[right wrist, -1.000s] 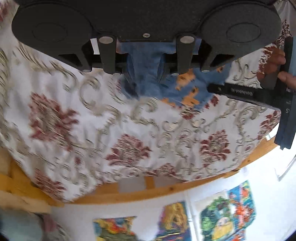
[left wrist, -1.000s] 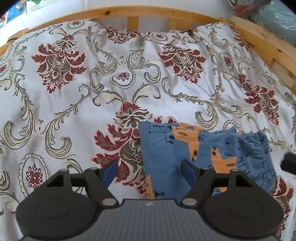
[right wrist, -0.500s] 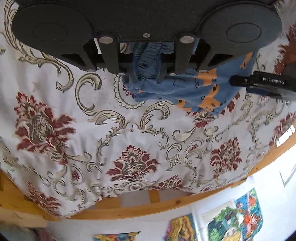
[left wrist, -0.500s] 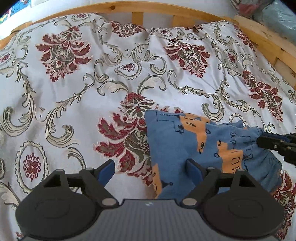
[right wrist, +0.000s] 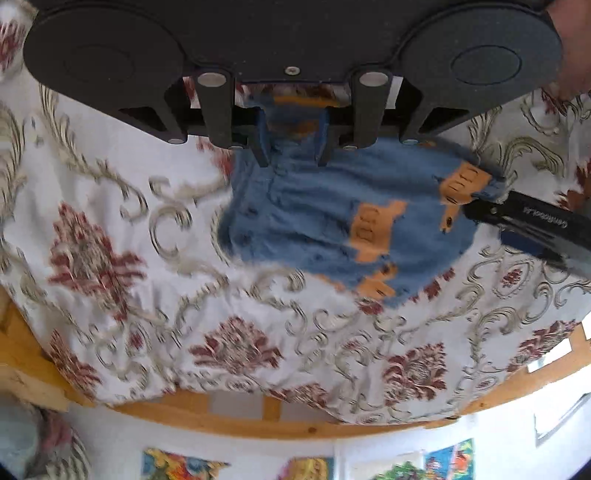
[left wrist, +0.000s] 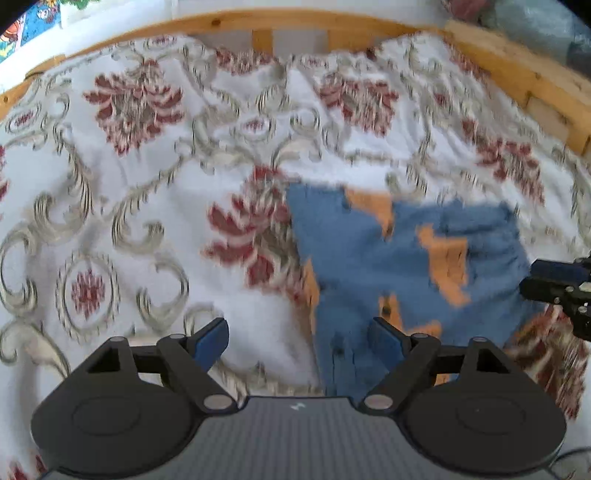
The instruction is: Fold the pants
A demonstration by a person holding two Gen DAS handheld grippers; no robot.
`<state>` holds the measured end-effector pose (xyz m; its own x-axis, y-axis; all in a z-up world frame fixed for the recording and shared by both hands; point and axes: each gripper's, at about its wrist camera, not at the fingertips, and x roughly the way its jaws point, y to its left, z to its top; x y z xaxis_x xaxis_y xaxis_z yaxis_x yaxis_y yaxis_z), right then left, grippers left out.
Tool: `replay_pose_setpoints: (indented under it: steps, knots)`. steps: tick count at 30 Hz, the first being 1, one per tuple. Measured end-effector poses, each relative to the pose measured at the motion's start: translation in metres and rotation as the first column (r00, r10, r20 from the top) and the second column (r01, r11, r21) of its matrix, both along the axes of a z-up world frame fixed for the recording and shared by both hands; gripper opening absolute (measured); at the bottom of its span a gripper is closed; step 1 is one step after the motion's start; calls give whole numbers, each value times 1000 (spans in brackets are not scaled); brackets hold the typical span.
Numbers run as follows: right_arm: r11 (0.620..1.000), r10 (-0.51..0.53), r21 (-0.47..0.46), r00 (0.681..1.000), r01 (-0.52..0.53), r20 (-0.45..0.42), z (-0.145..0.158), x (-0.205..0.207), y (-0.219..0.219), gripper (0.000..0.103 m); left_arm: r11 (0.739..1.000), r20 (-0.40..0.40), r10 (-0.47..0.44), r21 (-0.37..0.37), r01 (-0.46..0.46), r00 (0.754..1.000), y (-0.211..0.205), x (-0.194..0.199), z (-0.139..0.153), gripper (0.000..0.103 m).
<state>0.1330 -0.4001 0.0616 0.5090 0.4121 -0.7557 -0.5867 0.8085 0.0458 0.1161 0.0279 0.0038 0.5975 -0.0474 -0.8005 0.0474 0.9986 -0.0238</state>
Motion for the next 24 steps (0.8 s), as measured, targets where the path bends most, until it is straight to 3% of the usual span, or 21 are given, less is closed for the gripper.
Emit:
replay_pose_setpoints:
  steps: [6,10,12,16,24]
  knots:
    - [994,-67,85,997,70,-37,-1,-7,-21,33,996,-31,63,-62,-65,998,14,-12,-12,88]
    - [981,-104,155,992,113,-67,-1,-12,-34,60,996,-26,73,-45,-74,997,14,-17,-3,89]
    - [976,-113,177,990,126,-81,-2,-13,-38,63,996,-26,75,-42,-76,997,13,-21,0,94]
    - [974,-121,189,991,128,-50,2,-18,-40,84,994,-34,93,-48,-94,995,12,-29,3,96]
    - [963,-134,229,989,144,-58,5,-21,-46,101,994,-31,112,-8,-112,993,11,-41,9,101]
